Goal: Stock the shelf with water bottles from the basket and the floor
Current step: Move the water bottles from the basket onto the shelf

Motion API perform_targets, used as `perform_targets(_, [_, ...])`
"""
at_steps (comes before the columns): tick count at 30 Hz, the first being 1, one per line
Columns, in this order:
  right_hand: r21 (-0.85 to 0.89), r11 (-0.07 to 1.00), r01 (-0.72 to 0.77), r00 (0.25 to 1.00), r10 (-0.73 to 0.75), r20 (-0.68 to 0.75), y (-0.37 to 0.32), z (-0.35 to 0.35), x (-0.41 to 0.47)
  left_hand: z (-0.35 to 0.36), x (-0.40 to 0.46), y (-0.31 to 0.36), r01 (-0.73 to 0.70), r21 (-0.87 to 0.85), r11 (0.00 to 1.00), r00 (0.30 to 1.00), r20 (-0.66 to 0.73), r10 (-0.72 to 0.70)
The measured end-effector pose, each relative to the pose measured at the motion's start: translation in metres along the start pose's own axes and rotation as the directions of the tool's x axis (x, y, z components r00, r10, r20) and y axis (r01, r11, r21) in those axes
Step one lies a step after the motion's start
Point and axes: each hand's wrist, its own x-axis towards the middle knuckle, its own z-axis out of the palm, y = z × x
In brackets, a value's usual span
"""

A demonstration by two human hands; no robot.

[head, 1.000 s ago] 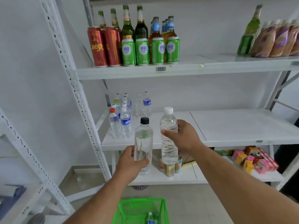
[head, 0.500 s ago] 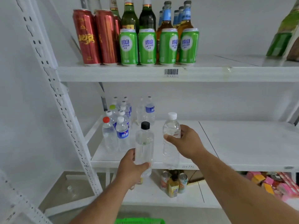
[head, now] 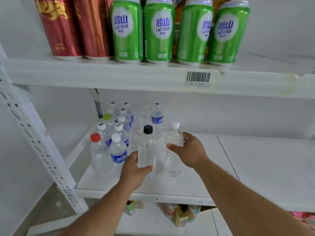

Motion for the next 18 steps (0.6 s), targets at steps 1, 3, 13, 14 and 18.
perform_targets(1, [0.004,1.0,-0.004,1.0,0.004,0.009,0.004,0.003,0.011,0.004,0.01,-0.002,0.005,-0.009,1.0,1.0,-0.007,-0.005])
perform_targets(3, [0.015,1.0,-0.014,0.999,0.013,0.032,0.011,0.009,0.035,0.011,0.029,-0.003,0.027,-0.018,0.999,0.999,-0.016,-0.027])
perform_targets(13, [-0.031,1.0,0.002,0.994,0.001,0.111,0.034,0.045,0.139,0.046,0.113,-0.019,0.044,-0.038,0.998,0.992,-0.115,-0.048])
perform_targets(14, [-0.044,0.999,0.008,0.993,-0.003,0.116,0.036,0.049,0.146,0.049,0.119,-0.02,0.048,-0.043,0.998,0.991,-0.125,-0.053])
perform_targets(18, [-0.068,0.997,0.028,0.99,-0.018,0.137,0.039,0.062,0.168,0.055,0.142,-0.025,0.057,-0.048,0.997,0.986,-0.153,-0.064])
